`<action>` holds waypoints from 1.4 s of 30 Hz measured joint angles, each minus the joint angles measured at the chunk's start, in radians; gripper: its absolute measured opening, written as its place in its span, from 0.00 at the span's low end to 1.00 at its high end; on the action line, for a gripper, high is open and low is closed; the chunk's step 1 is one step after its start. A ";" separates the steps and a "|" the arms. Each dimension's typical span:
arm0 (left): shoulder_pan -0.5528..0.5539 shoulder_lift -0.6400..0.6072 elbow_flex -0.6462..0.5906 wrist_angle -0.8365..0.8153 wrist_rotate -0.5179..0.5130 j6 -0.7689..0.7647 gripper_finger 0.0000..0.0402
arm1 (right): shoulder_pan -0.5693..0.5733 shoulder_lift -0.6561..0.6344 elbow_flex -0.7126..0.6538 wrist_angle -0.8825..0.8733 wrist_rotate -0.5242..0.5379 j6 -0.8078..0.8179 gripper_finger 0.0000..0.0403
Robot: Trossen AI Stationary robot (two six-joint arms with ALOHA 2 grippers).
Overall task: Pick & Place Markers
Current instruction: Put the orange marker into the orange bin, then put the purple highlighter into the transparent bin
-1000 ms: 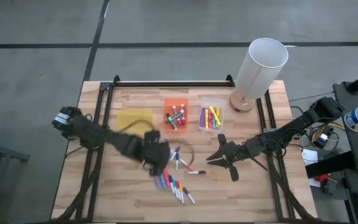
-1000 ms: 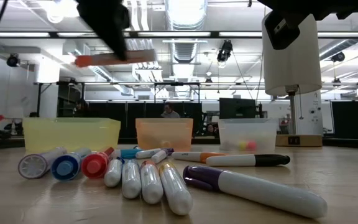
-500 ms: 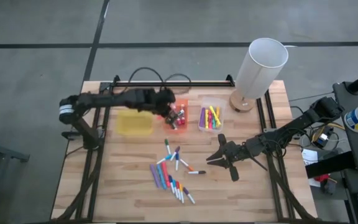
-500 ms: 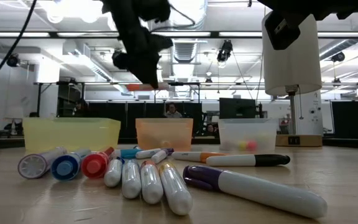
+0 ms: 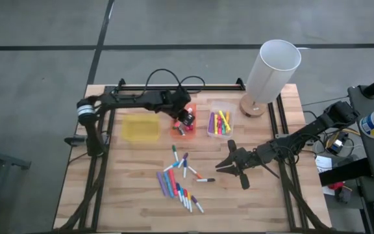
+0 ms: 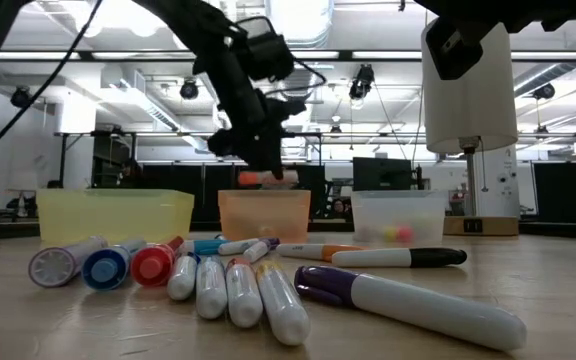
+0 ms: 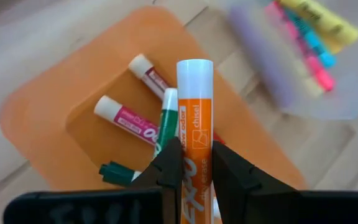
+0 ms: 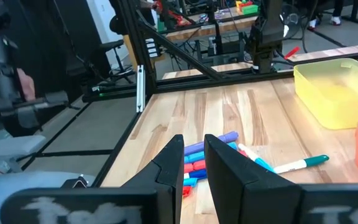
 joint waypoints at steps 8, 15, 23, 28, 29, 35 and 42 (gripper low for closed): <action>0.006 0.045 0.001 0.011 0.000 0.008 0.17 | 0.000 0.000 0.000 0.000 0.000 0.000 0.15; 0.011 0.046 0.001 0.011 0.000 0.017 0.28 | 0.000 0.000 0.000 0.000 0.000 -0.002 0.15; 0.011 0.039 0.046 -0.043 0.037 0.090 0.37 | 0.000 0.000 0.000 0.000 0.000 -0.003 0.15; -0.006 -0.003 0.088 -0.151 0.047 0.150 0.37 | 0.000 0.000 0.000 -0.002 0.000 -0.004 0.15; -0.010 -0.021 0.088 -0.176 0.047 0.160 0.37 | 0.000 0.000 0.000 -0.003 0.000 -0.004 0.15; -0.044 -0.177 0.043 -0.271 0.041 0.159 0.37 | 0.000 0.000 0.000 -0.044 0.000 0.000 0.15; -0.102 -0.344 -0.054 -0.273 0.042 0.079 0.37 | 0.000 0.000 0.000 -0.062 0.002 0.000 0.15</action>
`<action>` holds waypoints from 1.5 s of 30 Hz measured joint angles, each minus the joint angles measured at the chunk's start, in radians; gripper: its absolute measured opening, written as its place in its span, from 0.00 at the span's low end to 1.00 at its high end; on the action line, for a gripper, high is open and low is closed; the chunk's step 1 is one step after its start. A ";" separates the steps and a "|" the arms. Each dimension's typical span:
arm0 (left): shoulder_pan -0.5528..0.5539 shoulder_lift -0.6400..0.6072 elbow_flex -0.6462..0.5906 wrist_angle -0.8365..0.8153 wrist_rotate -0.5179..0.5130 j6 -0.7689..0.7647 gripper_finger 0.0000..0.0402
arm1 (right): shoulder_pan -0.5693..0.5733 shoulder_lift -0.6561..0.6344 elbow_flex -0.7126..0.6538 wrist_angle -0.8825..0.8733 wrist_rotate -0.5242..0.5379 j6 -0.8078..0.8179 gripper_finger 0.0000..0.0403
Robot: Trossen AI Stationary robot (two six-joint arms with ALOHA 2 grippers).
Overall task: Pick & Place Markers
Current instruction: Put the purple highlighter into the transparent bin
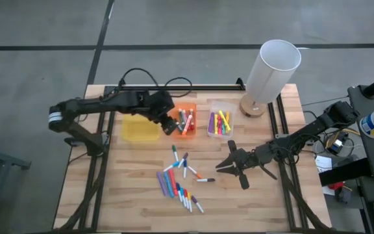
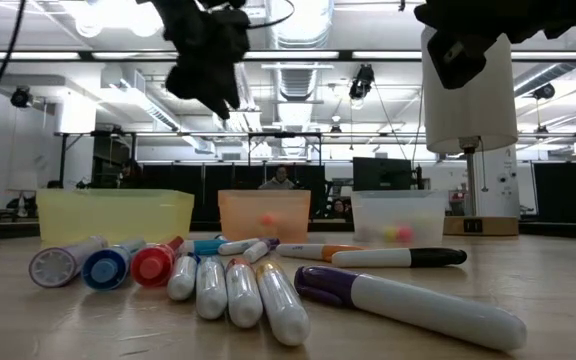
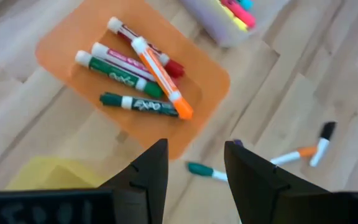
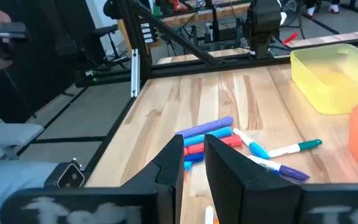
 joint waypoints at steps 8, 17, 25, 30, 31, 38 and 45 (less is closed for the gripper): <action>-0.072 -0.091 -0.107 -0.009 0.030 0.000 0.37 | 0.000 0.000 0.000 -0.018 0.000 -0.008 0.15; -0.202 -0.109 -0.155 0.019 0.030 0.029 0.37 | 0.000 0.000 0.000 -0.022 0.000 -0.025 0.15; -0.359 -0.109 -0.158 0.044 0.030 0.248 0.37 | -0.001 0.000 0.000 -0.021 0.005 -0.023 0.15; -0.409 -0.096 -0.158 0.061 0.030 0.288 0.37 | -0.002 0.000 0.000 -0.021 0.006 -0.024 0.15; -0.413 -0.095 -0.158 0.064 0.030 0.286 0.37 | -0.002 0.000 0.000 -0.021 0.006 -0.024 0.15; -0.471 -0.090 -0.208 0.147 0.031 0.415 0.37 | -0.002 0.000 0.000 -0.021 0.006 -0.023 0.15; -0.543 -0.090 -0.353 0.366 0.005 0.542 0.37 | -0.002 0.000 0.000 -0.021 0.008 -0.021 0.15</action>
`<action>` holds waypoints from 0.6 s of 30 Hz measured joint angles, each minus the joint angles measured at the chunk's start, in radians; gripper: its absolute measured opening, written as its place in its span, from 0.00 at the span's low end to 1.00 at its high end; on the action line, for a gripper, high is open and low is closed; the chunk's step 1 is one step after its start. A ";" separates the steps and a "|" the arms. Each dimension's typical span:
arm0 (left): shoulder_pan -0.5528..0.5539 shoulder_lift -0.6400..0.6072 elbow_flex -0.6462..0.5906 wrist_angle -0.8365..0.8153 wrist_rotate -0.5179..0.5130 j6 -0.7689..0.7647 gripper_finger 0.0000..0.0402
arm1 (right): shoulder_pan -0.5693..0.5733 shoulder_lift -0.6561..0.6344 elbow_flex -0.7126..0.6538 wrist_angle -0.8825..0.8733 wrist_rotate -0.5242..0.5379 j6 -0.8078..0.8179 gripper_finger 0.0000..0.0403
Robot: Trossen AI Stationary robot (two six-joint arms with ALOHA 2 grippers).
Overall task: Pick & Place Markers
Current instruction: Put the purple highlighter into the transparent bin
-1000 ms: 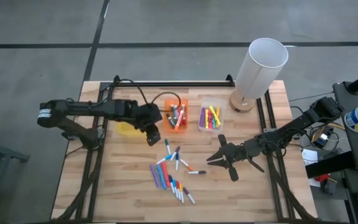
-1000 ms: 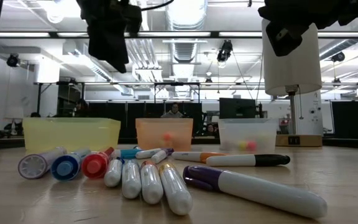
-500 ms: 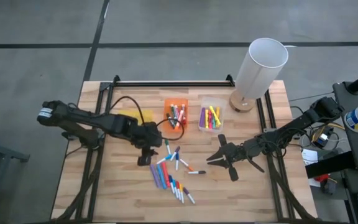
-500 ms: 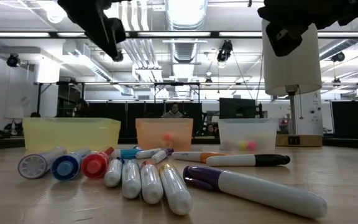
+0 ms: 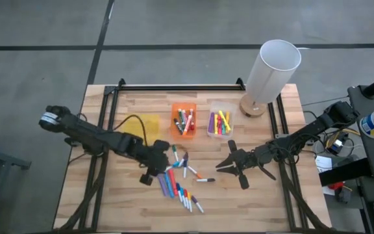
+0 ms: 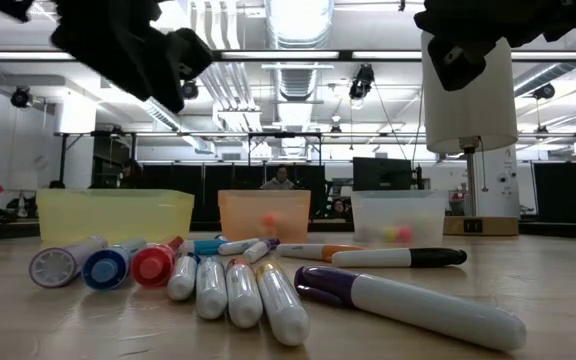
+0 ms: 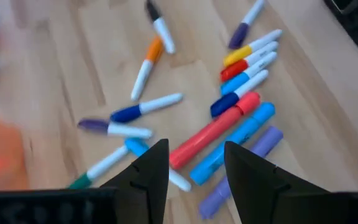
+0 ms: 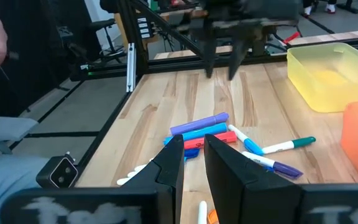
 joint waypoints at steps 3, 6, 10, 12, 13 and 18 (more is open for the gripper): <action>-0.052 0.000 -0.044 0.074 -0.076 0.002 0.37 | 0.000 0.000 0.000 0.000 0.000 0.000 0.15; -0.089 0.000 -0.065 0.095 -0.148 0.013 0.37 | 0.000 0.000 0.000 0.000 0.000 -0.001 0.15; -0.102 0.000 -0.094 0.143 -0.136 -0.106 0.37 | 0.000 0.000 0.000 0.000 0.000 -0.002 0.15; -0.095 0.000 -0.115 0.178 -0.090 -0.171 0.37 | 0.000 0.000 0.000 0.000 0.000 -0.002 0.15; -0.095 0.000 -0.125 0.187 -0.085 -0.189 0.37 | 0.000 0.000 0.000 0.000 0.000 -0.002 0.15; -0.123 -0.001 -0.174 0.192 -0.097 -0.118 0.37 | 0.000 0.000 0.000 0.000 0.000 -0.002 0.15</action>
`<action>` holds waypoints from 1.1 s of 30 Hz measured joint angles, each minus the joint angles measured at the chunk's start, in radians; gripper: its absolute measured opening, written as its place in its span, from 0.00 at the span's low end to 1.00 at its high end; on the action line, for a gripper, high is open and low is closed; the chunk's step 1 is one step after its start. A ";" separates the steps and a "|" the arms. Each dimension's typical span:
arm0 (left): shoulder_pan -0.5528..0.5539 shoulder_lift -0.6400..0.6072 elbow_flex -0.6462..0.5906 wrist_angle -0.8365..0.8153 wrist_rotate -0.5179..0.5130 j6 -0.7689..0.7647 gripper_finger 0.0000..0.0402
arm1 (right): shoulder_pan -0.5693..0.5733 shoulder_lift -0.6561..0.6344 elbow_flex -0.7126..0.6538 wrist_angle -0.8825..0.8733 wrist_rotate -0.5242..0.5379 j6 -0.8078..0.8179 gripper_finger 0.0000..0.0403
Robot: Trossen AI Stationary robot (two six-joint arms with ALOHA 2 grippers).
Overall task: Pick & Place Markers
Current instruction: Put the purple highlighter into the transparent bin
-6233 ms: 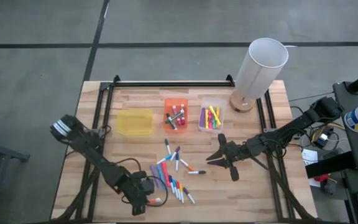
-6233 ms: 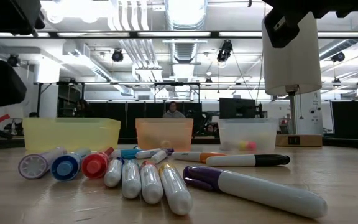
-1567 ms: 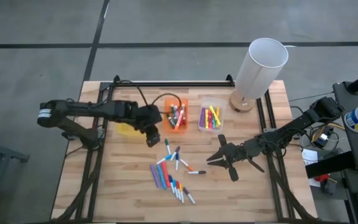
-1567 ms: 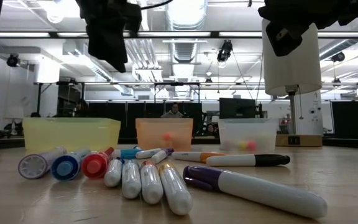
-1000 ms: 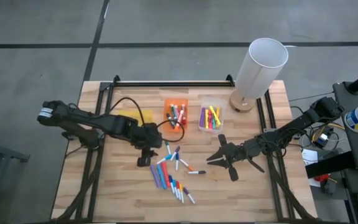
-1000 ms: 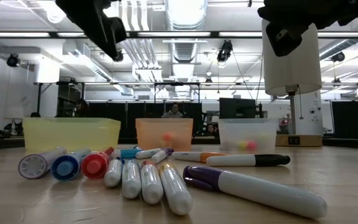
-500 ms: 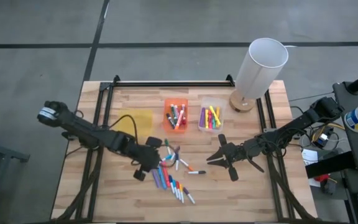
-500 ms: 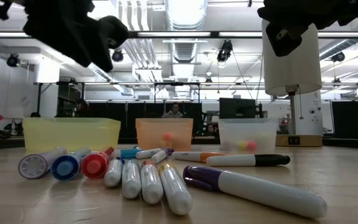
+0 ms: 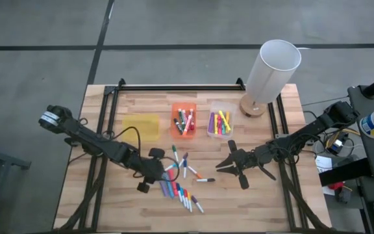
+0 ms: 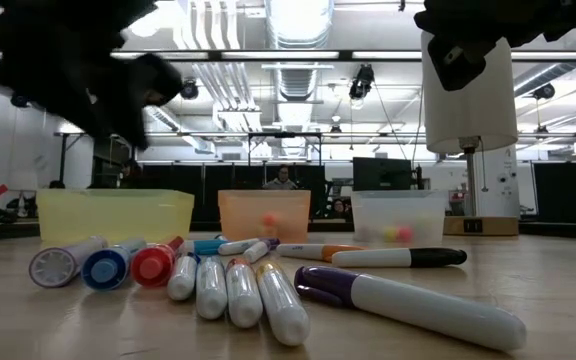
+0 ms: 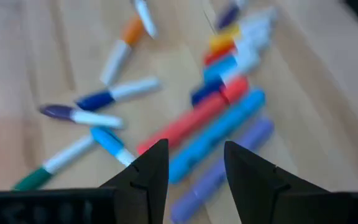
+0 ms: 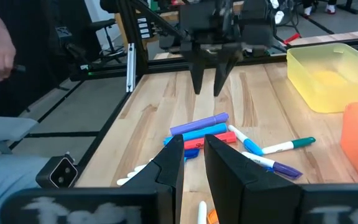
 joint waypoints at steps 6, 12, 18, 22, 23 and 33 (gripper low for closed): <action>-0.019 0.001 -0.064 0.000 -0.002 0.101 0.37 | 0.000 0.000 0.000 0.001 0.000 0.000 0.15; -0.020 0.006 -0.103 0.027 -0.007 0.110 0.37 | 0.000 0.000 0.000 0.002 0.000 0.000 0.15; -0.021 0.070 -0.138 0.115 -0.008 0.172 0.37 | 0.000 0.000 0.000 0.007 0.000 0.000 0.15; -0.021 0.130 -0.129 0.118 -0.008 0.178 0.37 | 0.000 0.000 0.000 0.008 0.000 0.000 0.15; -0.021 0.146 -0.125 0.116 -0.008 0.179 0.37 | 0.000 0.000 0.000 0.009 0.000 0.000 0.15; -0.021 0.218 -0.082 0.113 0.016 0.131 0.29 | 0.000 0.000 0.000 0.010 0.000 0.000 0.15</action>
